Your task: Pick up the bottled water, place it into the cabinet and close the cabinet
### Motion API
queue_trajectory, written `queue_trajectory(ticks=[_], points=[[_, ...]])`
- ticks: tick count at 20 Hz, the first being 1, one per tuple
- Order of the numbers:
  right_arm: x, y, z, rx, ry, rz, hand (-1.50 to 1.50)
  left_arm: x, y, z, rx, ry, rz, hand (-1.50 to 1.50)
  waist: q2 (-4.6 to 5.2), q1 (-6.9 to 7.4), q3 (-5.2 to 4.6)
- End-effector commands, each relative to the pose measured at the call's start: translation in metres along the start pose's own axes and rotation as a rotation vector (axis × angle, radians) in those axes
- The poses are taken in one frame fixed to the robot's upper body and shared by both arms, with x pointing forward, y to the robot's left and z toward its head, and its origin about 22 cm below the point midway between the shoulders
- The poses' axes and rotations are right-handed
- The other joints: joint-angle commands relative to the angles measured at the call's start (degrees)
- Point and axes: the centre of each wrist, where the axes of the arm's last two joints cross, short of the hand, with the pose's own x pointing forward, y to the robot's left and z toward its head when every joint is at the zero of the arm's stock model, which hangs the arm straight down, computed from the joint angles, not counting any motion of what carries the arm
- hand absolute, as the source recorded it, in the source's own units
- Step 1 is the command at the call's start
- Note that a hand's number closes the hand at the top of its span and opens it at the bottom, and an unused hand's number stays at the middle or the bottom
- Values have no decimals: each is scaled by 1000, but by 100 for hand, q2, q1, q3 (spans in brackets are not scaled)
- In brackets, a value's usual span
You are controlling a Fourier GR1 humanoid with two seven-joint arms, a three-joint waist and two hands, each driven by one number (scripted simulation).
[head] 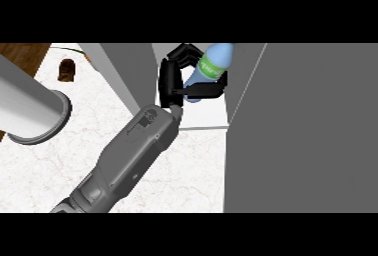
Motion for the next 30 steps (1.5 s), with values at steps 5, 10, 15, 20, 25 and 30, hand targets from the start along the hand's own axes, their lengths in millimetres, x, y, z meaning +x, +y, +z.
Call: queue_trajectory(ticks=[5,10,15,20,25,30], points=[[19,0,4,0,-82,-49,-150,-22,15,-14,45,-15,-55,150,-22,-46,2],[19,10,-10,14,-104,-73,-150,-18,18,-37,2,-43,-243,150,47,-64,1],[13,3,-3,-1,-76,-71,-150,-24,21,-41,-1,-27,-278,-150,35,-107,2],[7,7,-7,12,-84,-53,-150,-19,26,-52,6,-26,-327,-150,27,-112,2],[15,8,-13,8,-95,-51,-150,-9,16,-56,-16,-30,-224,-150,30,-50,-2],[26,10,-14,21,-107,-58,-150,-8,13,-53,-65,-102,-97,-150,12,-40,-6]])
